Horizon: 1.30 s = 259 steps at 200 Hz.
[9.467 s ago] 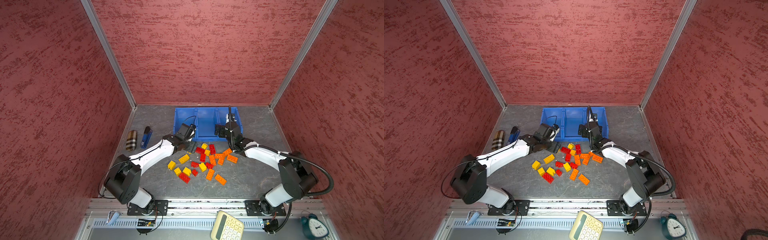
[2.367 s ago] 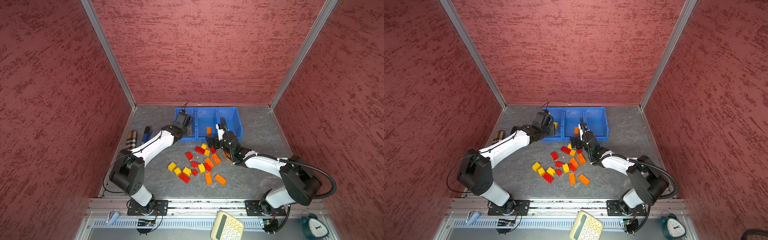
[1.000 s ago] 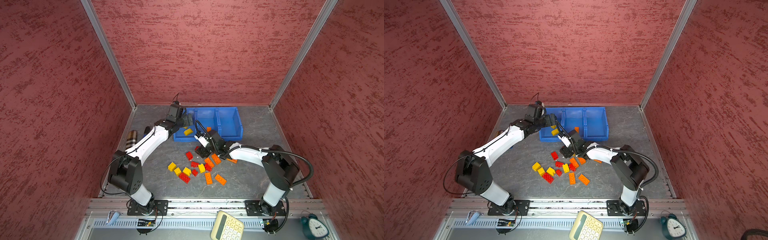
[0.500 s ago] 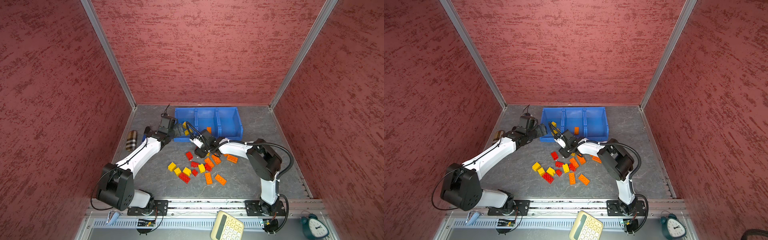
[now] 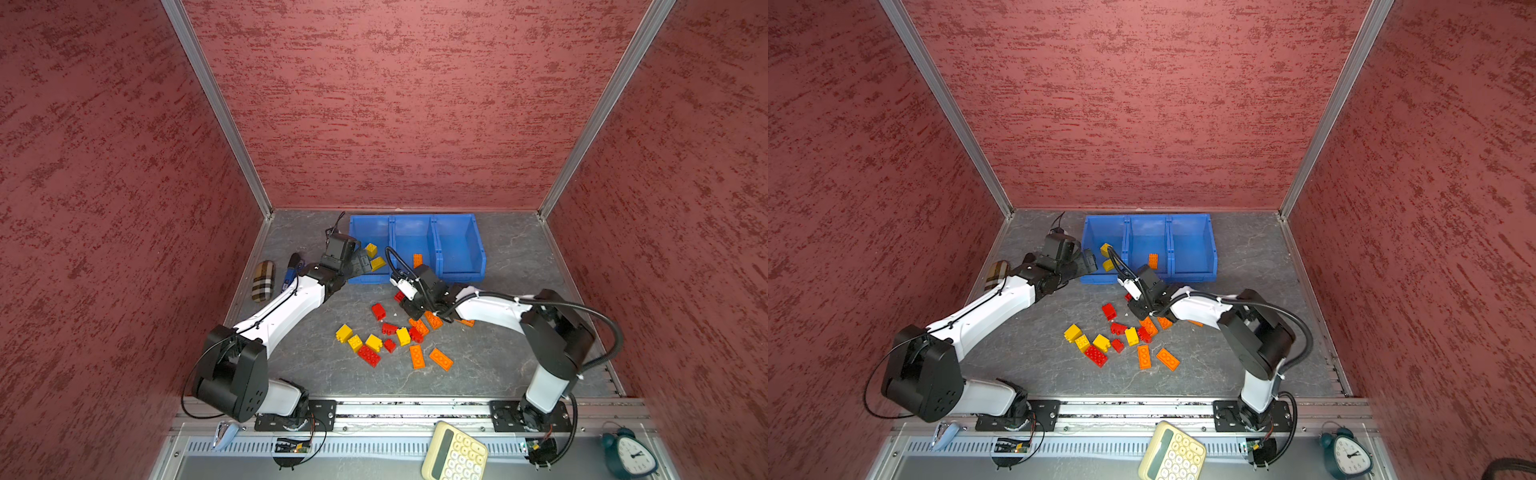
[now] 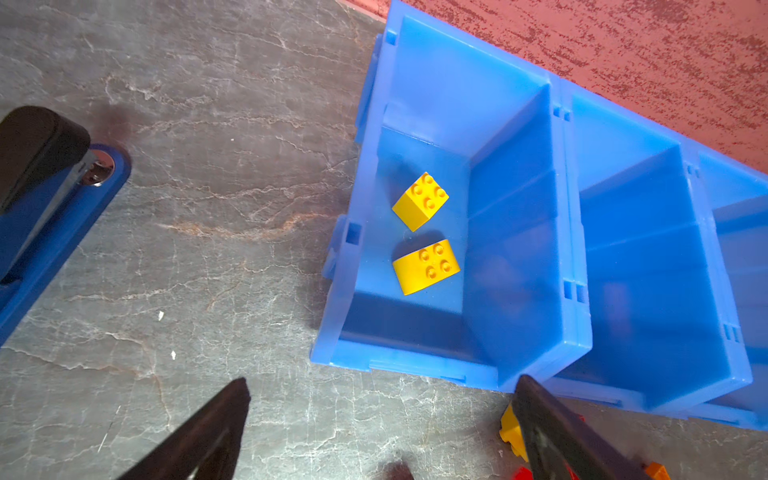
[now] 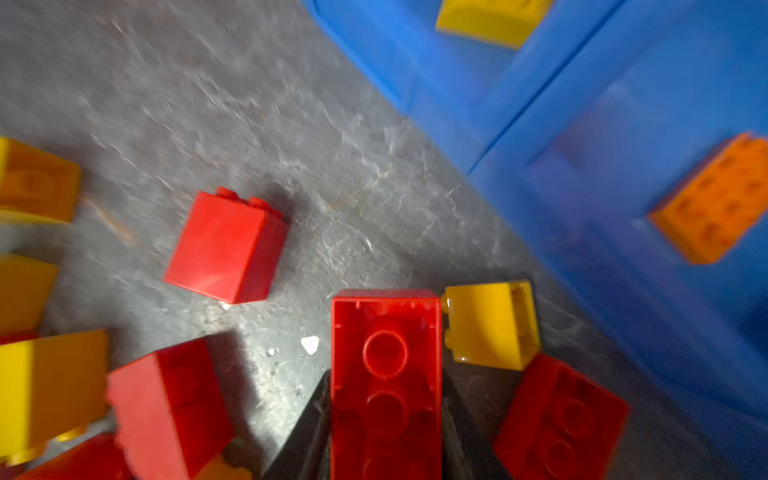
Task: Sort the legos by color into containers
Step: 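Drop the red brick into the compartment farthest from the left gripper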
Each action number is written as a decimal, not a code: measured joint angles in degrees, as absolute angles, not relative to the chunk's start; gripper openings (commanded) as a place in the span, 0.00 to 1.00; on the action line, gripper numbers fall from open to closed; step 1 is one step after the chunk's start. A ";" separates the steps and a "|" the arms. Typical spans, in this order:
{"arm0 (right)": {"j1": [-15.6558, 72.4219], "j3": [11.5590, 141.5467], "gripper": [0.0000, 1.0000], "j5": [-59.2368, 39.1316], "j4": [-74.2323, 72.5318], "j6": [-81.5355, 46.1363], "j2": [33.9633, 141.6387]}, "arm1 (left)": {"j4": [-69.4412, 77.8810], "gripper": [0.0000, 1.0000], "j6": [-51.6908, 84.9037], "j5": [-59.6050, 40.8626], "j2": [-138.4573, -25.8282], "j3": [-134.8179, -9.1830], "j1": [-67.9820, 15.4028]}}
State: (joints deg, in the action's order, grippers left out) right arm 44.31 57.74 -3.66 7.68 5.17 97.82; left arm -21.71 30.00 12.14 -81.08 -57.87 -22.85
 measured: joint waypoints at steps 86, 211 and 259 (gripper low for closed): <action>17.34 44.95 0.24 -3.40 -9.28 -10.02 80.14 | -21.89 0.99 29.08 13.67 -81.45 -57.87 -26.04; 15.79 61.25 0.68 -1.26 2.83 -12.56 95.61 | -23.07 0.99 29.12 13.98 -81.21 -55.24 -26.06; 20.69 53.56 0.76 0.03 5.23 -17.41 85.01 | -21.56 0.99 29.15 12.88 -81.52 -55.16 -26.11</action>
